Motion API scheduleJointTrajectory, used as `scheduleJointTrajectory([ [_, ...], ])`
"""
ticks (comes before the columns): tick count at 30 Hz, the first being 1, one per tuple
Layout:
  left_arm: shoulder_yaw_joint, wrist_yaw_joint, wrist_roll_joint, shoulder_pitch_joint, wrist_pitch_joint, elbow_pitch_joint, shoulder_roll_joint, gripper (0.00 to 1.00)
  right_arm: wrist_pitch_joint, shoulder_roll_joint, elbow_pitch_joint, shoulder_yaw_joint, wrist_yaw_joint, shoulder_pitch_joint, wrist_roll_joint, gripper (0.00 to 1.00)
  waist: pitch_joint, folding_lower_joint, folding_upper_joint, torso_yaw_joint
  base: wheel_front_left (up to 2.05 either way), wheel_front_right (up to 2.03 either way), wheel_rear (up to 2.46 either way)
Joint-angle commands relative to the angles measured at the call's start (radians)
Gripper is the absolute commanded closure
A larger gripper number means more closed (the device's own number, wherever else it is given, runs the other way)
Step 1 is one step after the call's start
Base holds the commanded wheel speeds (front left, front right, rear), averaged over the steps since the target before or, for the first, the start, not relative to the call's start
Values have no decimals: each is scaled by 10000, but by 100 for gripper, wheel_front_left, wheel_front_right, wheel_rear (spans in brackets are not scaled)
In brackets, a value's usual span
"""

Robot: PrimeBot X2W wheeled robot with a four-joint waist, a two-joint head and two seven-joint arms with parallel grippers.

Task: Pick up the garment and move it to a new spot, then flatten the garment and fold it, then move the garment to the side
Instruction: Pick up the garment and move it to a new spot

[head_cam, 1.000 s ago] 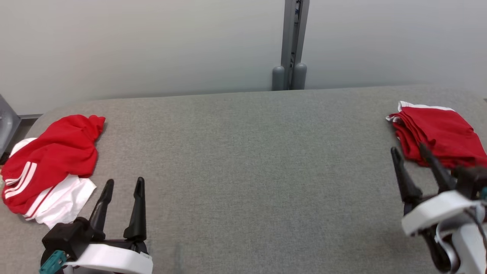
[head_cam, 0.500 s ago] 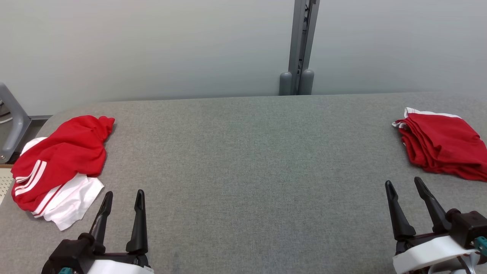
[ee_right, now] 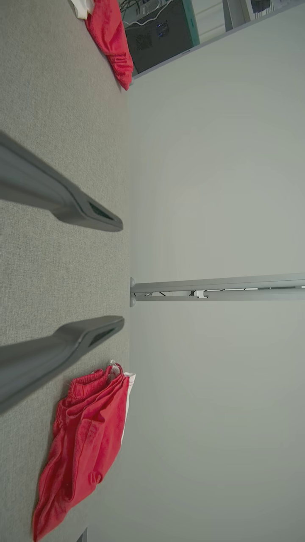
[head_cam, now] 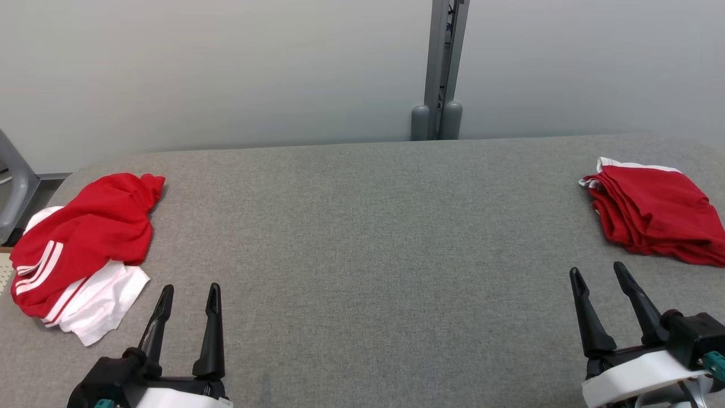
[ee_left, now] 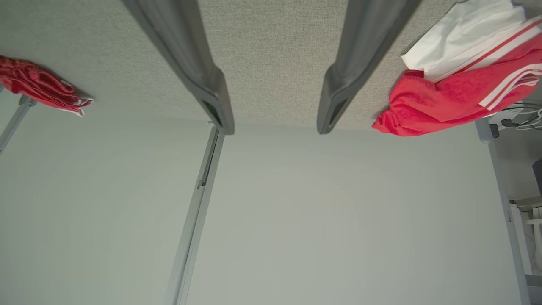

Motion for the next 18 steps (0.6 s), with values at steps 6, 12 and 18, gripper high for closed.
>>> scheduleJointTrajectory([
  [6, 151, -216, 235, 27, -46, 132, -138, 0, 97, -33, -156, 22, 2, 159, -13, 0, 23, 0, 0, 4, 0, 0, 0],
  [12, 290, -348, 356, -3, -46, 213, -242, 0, 138, -70, -242, -38, 2, 231, -27, 0, 55, 0, 0, 1, 0, 0, 0],
  [18, 374, -455, 461, -82, -46, 312, -311, 0, 138, -3, -277, -77, 2, 197, -22, 0, 78, 0, 0, 119, 0, 0, 0],
])
